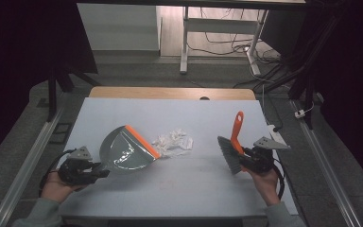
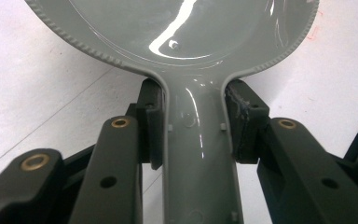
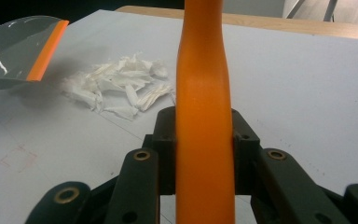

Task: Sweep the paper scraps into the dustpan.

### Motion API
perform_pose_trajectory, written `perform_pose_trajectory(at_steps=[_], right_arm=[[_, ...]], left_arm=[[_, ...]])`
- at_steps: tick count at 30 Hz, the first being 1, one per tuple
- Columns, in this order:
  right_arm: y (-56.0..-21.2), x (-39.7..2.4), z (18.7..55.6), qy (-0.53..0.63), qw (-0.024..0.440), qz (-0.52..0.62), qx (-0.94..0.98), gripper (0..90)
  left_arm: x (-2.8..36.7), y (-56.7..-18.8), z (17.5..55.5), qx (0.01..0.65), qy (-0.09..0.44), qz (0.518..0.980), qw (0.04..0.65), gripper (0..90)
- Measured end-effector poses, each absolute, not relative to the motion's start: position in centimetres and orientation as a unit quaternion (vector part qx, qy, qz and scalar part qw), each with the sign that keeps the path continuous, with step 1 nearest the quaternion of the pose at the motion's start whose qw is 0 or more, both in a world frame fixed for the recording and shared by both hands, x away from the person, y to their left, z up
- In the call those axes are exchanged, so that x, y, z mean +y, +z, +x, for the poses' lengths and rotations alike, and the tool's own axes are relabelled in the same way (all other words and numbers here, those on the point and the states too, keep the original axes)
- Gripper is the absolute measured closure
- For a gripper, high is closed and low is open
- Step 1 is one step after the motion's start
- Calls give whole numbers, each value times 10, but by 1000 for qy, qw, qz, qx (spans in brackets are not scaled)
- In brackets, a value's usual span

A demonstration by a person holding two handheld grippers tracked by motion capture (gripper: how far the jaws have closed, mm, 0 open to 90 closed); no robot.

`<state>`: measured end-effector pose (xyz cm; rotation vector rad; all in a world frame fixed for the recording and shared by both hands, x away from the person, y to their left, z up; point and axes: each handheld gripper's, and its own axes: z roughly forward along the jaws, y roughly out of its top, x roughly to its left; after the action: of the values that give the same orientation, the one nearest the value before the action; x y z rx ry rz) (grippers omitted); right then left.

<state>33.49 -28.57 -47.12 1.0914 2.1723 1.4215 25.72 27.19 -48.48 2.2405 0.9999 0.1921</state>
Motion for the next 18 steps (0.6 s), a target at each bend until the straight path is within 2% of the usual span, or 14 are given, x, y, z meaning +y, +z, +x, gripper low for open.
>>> perform_pose_trajectory(at_steps=[18], right_arm=[[-471,-286,335,497,163,383,761,704]], left_arm=[[272,-494,252,346,53,886,303,623]])
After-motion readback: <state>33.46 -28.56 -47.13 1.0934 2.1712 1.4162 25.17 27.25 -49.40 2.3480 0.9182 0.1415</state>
